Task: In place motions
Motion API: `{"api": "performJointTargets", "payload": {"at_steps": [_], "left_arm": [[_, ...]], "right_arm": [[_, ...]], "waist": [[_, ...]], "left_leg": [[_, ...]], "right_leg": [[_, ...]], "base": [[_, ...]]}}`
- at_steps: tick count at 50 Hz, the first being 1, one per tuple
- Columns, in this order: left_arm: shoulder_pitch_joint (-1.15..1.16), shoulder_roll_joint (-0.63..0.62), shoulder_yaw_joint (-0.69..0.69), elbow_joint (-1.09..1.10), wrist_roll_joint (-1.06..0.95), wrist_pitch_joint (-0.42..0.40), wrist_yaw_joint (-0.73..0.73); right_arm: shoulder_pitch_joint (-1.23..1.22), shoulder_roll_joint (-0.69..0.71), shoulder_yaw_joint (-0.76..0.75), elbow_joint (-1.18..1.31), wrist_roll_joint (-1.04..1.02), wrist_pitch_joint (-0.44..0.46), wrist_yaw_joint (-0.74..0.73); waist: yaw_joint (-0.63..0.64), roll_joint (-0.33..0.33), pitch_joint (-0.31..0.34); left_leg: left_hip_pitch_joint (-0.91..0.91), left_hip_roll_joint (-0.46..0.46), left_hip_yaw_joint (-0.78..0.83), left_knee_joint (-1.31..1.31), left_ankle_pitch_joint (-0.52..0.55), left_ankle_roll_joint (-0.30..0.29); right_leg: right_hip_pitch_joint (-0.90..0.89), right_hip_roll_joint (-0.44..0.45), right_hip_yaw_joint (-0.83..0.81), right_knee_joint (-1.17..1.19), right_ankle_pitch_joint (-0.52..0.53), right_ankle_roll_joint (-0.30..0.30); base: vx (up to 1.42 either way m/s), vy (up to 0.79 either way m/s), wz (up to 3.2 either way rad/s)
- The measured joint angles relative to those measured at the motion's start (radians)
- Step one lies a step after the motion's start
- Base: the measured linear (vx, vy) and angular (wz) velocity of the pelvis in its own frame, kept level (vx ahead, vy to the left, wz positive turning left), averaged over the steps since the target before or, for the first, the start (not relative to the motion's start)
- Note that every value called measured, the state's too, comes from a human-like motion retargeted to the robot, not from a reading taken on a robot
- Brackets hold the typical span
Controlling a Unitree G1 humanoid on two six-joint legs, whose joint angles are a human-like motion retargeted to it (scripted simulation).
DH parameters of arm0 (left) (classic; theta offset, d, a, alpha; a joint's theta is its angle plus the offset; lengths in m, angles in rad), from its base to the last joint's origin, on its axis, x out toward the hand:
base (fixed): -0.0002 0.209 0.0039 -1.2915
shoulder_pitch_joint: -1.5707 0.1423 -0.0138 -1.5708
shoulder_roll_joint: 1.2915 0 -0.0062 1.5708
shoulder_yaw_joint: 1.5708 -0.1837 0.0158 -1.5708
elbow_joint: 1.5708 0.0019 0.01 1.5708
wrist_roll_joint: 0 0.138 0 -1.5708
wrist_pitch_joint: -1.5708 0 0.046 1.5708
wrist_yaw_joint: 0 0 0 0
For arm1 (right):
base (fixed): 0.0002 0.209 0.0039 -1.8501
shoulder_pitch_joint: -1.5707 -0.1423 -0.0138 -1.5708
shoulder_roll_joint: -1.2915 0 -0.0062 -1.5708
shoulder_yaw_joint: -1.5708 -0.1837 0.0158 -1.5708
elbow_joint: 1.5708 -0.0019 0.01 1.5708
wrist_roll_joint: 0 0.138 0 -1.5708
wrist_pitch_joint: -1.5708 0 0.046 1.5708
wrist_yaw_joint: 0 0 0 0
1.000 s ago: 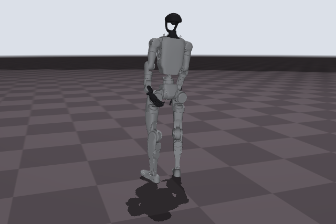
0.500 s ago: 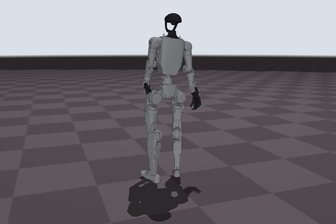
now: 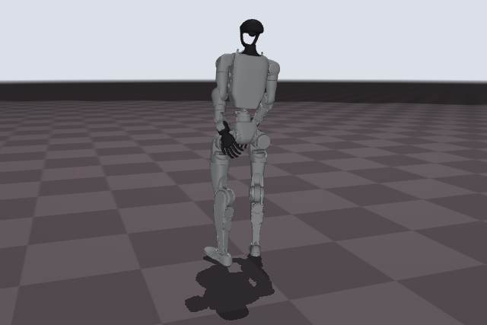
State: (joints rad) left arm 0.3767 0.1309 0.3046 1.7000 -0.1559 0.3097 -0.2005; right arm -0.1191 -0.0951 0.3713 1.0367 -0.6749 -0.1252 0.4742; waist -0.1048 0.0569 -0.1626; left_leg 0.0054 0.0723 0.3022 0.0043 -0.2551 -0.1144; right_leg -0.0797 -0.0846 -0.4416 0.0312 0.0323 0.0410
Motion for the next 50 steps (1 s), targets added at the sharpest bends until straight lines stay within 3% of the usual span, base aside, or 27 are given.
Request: {"api": "performJointTargets", "payload": {"at_steps": [5, 8, 10, 16, 23, 27, 30, 33, 35, 37, 43, 48, 50], "left_arm": [[-0.407, -0.11, -0.178, 0.0, 0.086, -0.054, -0.123], [-0.631, -0.208, -0.242, -0.034, 0.166, -0.125, -0.284], [-0.741, -0.267, -0.293, -0.132, 0.199, -0.159, -0.379], [-0.91, -0.325, -0.448, -0.491, 0.263, -0.249, -0.435], [-0.871, -0.226, -0.505, -0.597, 0.433, -0.298, -0.281], [-0.722, -0.205, -0.466, -0.437, 0.463, -0.248, -0.243], [-0.595, -0.185, -0.332, -0.209, 0.494, -0.192, -0.281], [-0.466, -0.116, -0.138, -0.013, 0.473, -0.023, -0.292], [-0.323, -0.072, -0.032, 0.0, 0.385, 0.132, -0.272], [-0.167, -0.034, 0.047, 0.0, 0.295, 0.209, -0.277], [0.146, 0.012, 0.233, 0.0, 0.375, 0.143, -0.341], [0.198, 0.043, 0.242, 0.0, 0.294, 0.19, -0.212], [0.154, 0.045, 0.222, 0.0, 0.219, 0.185, -0.166]], "right_arm": [[0.067, -0.047, -0.225, 0.634, -0.099, 0.362, -0.222], [0.235, -0.13, -0.278, 0.663, -0.025, 0.65, -0.07], [0.329, -0.169, -0.307, 0.663, 0.034, 0.702, 0.002], [0.503, -0.209, -0.484, 0.663, 0.213, 0.49, -0.17], [0.429, -0.216, -0.437, 0.663, 0.488, 0.609, -0.308], [0.26, -0.143, -0.337, 0.663, 0.333, 0.562, -0.225], [0.095, -0.067, -0.215, 0.663, 0.105, 0.533, -0.117], [-0.031, 0.004, -0.077, 0.515, -0.061, 0.449, -0.05], [-0.113, 0.047, 0.0, 0.408, -0.123, 0.359, 0.001], [-0.18, 0.087, 0.042, 0.312, -0.137, 0.262, 0.064], [-0.267, 0.146, 0.12, 0.034, 0.088, 0.017, 0.264], [-0.197, 0.116, 0.115, -0.08, 0.187, -0.099, 0.22], [-0.149, 0.091, 0.097, -0.054, 0.154, -0.1, 0.165]], "waist": [[0.024, -0.033, 0.009], [0.039, -0.047, 0.013], [0.039, -0.054, 0.021], [0.039, -0.063, 0.047], [0.071, -0.031, 0.041], [0.059, -0.022, 0.017], [0.067, -0.017, -0.002], [0.073, -0.011, 0.008], [0.06, -0.009, 0.02], [0.047, -0.007, 0.027], [0.036, -0.003, 0.029], [0.015, -0.012, 0.025], [0.003, -0.019, 0.026]], "left_leg": [[-0.031, -0.012, -0.057, 0.018, 0.023, -0.001], [-0.061, -0.013, -0.091, 0.032, 0.037, 0.001], [-0.08, -0.015, -0.105, 0.039, 0.047, 0.003], [-0.093, -0.02, -0.106, 0.039, 0.061, 0.007], [-0.083, -0.01, -0.071, 0.031, 0.051, 0.011], [-0.079, -0.007, -0.056, 0.021, 0.044, 0.008], [-0.067, -0.004, -0.028, 0.01, 0.035, 0.006], [-0.04, 0.004, 0.016, -0.001, 0.026, 0.001], [-0.021, 0.009, 0.043, -0.009, 0.021, -0.002], [-0.005, 0.015, 0.067, -0.016, 0.015, -0.006], [0.016, 0.033, 0.118, -0.031, 0.004, -0.014], [0.005, 0.033, 0.094, -0.028, 0.008, -0.014], [0.0, 0.028, 0.073, -0.023, 0.013, -0.013]], "right_leg": [[0.052, -0.015, -0.082, -0.022, -0.009, 0.008], [0.069, -0.018, -0.12, -0.031, -0.012, 0.017], [0.074, -0.022, -0.137, -0.035, -0.014, 0.021], [0.069, -0.026, -0.136, -0.038, -0.014, 0.023], [0.028, -0.017, -0.074, -0.027, 0.0, 0.017], [0.007, -0.019, -0.071, -0.017, 0.0, 0.013], [-0.017, -0.015, -0.04, -0.006, 0.003, 0.008], [-0.037, -0.006, 0.012, 0.002, 0.012, 0.004], [-0.045, 0.003, 0.043, 0.005, 0.018, 0.0], [-0.054, 0.013, 0.068, 0.007, 0.024, -0.004], [-0.084, 0.039, 0.126, 0.013, 0.034, -0.009], [-0.067, 0.035, 0.09, 0.007, 0.024, -0.008], [-0.052, 0.027, 0.065, 0.004, 0.018, -0.007]], "base": [[-0.06, 0.03, 0.79], [0.0, 0.02, 0.61], [-0.04, -0.01, 0.42], [-0.06, -0.03, -0.02], [-0.04, 0.06, -0.44], [0.0, 0.0, 0.0], [0.02, -0.03, -0.49], [0.0, -0.05, -0.85], [0.02, -0.06, -0.81], [0.03, -0.07, -0.68], [0.02, -0.03, -0.5], [0.02, -0.03, 0.36], [0.02, -0.02, 0.67]]}}
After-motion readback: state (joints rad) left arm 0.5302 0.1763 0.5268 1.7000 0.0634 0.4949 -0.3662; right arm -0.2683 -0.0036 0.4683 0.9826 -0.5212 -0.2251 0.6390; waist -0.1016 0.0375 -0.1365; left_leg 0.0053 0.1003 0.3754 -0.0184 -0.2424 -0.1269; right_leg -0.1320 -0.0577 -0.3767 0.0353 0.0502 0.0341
